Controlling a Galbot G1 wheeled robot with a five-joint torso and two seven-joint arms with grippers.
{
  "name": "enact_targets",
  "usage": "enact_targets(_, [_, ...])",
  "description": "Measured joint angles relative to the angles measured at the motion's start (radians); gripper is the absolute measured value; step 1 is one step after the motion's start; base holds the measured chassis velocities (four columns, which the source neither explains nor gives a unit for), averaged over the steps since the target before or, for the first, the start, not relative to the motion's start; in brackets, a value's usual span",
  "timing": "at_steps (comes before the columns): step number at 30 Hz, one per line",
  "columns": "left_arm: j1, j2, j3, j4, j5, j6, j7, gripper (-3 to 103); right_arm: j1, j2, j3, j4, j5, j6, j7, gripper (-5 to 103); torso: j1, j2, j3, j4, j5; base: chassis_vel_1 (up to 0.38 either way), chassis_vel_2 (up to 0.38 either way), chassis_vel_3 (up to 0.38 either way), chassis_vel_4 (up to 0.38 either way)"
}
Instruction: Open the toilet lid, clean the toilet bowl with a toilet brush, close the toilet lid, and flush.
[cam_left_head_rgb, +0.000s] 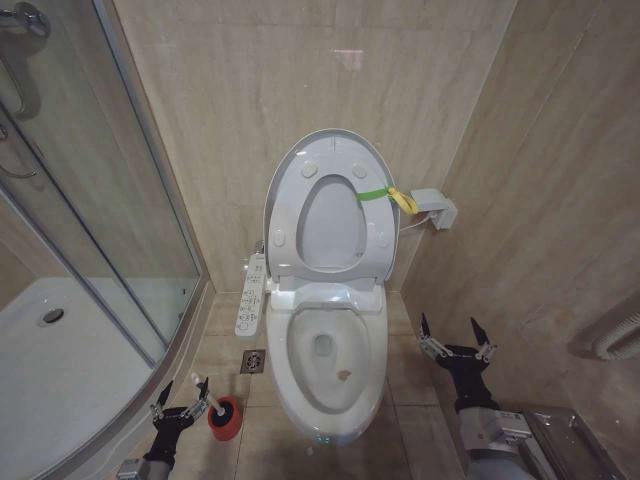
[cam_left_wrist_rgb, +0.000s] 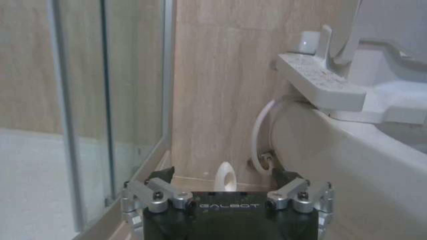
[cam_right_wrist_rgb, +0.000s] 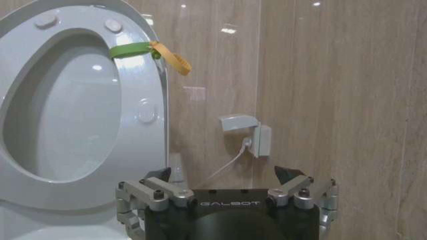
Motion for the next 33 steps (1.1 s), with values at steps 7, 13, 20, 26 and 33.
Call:
enact_targets(7, [-0.068,0.004,0.046,0.102,-0.015,-0.025,0.038,98,0.000,0.000,0.000,0.000,0.000,0.000,0.000,100,0.000,0.000,0.000,0.0000,-0.0001,0.000,0.000,0.000,0.000])
enact_targets(13, [-0.110,0.007,0.068,0.183,-0.015,-0.049,0.048,82,0.000,0.000,0.000,0.000,0.000,0.000,0.000,100,0.000,0.000,0.000,0.0003,-0.0001,0.000,0.000,0.000,0.000])
enact_targets(20, [-0.153,0.012,0.065,0.266,-0.015,-0.079,0.084,81,0.000,0.000,0.000,0.000,0.000,0.000,0.000,100,0.000,0.000,0.000,0.0000,0.0000,0.000,0.000,0.000,0.000])
enact_targets(26, [-0.172,0.013,0.061,0.298,-0.015,-0.091,0.102,81,0.000,0.000,0.000,0.000,0.000,0.000,0.000,100,0.000,0.000,0.000,0.0001,0.0000,0.000,0.000,0.000,0.000])
enact_targets(33, [-0.195,0.008,0.045,0.333,-0.009,-0.104,0.146,61,0.000,0.000,0.000,0.000,0.000,0.000,0.000,100,0.000,0.000,0.000,0.0001,0.0000,0.000,0.000,0.000,0.000])
